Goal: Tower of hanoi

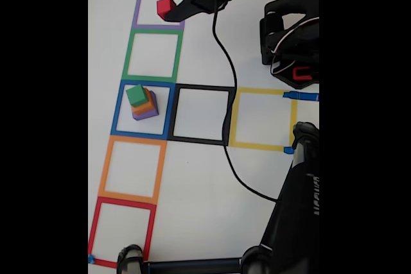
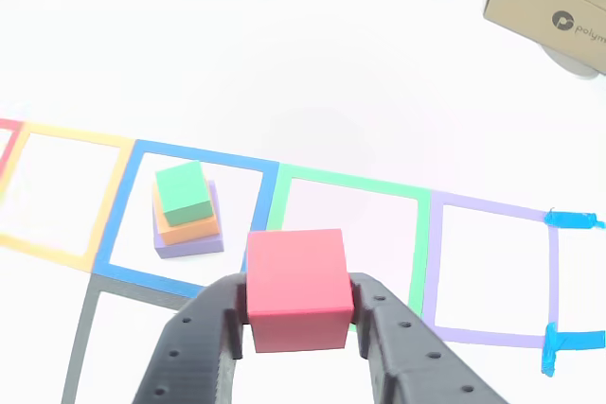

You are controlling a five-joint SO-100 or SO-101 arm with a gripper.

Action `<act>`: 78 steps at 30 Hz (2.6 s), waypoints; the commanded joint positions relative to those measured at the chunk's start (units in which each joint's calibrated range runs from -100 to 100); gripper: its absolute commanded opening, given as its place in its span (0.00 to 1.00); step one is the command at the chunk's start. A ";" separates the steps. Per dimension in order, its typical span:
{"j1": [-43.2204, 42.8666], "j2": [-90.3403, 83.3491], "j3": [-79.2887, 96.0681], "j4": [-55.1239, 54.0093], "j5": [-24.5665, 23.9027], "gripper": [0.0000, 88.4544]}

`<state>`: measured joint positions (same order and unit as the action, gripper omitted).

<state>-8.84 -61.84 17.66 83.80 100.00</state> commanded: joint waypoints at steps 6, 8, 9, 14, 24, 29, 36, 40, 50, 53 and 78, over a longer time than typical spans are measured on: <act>-3.44 3.75 -15.48 6.57 0.00 0.01; -3.34 2.62 -11.12 4.54 0.00 0.01; -3.72 1.49 -7.57 2.44 0.00 0.01; -5.35 -7.56 16.34 -14.49 0.00 0.01; -8.52 -11.68 53.25 -51.25 0.00 0.01; -9.29 -6.99 62.25 -65.74 0.00 0.01; -12.07 3.34 66.88 -81.53 0.00 0.01; -13.89 12.63 66.34 -90.92 0.00 0.01; -16.38 27.73 61.79 -101.69 0.00 0.01; -16.86 31.76 59.25 -103.55 0.00 0.01; -18.01 44.44 51.88 -108.82 0.00 0.01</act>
<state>-26.39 -17.01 71.67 -23.66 99.64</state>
